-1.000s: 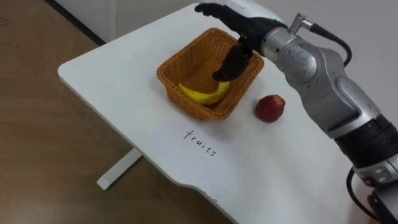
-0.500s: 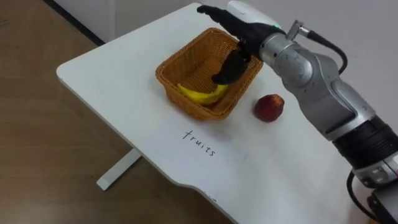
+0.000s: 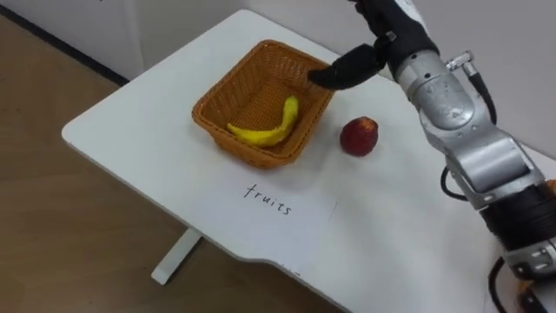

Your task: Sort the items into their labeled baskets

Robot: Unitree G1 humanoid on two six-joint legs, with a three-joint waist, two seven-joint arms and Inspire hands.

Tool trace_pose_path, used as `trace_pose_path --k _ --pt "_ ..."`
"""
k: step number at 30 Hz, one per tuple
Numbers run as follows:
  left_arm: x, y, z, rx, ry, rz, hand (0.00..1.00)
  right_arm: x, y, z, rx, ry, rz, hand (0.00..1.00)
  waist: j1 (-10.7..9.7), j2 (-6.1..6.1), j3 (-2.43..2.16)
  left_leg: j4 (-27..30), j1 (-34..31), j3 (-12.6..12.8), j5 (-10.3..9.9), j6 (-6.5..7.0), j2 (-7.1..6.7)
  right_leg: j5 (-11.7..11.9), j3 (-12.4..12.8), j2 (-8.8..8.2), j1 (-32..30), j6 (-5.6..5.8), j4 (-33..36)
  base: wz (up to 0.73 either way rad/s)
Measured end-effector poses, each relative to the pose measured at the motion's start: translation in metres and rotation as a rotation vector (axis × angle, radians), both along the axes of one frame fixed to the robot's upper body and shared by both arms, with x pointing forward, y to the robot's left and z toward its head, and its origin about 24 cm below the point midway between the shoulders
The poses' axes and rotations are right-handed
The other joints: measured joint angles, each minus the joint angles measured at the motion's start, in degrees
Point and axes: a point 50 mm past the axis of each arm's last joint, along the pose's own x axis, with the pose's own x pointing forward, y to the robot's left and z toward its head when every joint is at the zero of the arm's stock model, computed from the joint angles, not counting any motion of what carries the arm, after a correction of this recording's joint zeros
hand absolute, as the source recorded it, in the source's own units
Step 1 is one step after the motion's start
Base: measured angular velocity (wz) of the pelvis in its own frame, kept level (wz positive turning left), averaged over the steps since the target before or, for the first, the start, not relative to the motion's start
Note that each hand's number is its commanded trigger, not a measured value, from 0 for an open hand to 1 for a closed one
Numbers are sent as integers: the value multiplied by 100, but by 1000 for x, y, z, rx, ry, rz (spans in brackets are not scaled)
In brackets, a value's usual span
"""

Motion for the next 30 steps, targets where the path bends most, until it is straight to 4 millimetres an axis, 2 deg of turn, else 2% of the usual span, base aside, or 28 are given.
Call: trace_pose_path --k 2,6,9,12,14,15,18,30 --pt "-2 -1 0 -5 6 3 0 -2 -3 -5 56 9 -38 0 -67 26 -10 0 -3 5 16 6 -4 0 -3 -5 1 0 1 0" --pt "1 -3 2 -7 -11 -16 0 -2 -4 -8 137 13 -97 0 -210 103 13 13 -17 8 32 19 -15 1 -83 -25 1 1 8 3" --pt "1 -7 1 -16 -8 -27 0 0 -4 -17 150 43 -119 0 -248 175 -32 25 -13 6 35 31 -29 4 -111 -39 8 6 17 0" --pt "1 -10 0 -25 -4 -37 0 1 -8 -25 149 75 -142 0 -296 260 -45 60 -38 -32 36 34 -45 7 -126 -47 7 11 18 4" --pt "0 -11 -1 -39 -1 -37 0 1 -10 -25 164 73 -153 0 -368 311 -46 82 -75 -95 36 33 -56 7 -158 -52 -1 11 18 14" --pt "-1 -12 -1 -49 2 -37 0 2 -12 -23 185 69 -161 0 -390 337 -68 84 -95 -103 39 29 -57 7 -167 -56 -24 11 20 8" --pt "-4 -17 -3 -75 8 -34 0 2 -17 -22 236 63 -173 0 -390 403 -81 75 -105 -101 62 19 -57 7 -167 -56 -58 10 43 -1" --pt "-2 -33 -7 -117 18 -92 0 4 -28 -45 295 160 -231 0 -441 374 -62 72 -199 -93 90 13 -60 -8 -167 -79 -187 3 108 0"
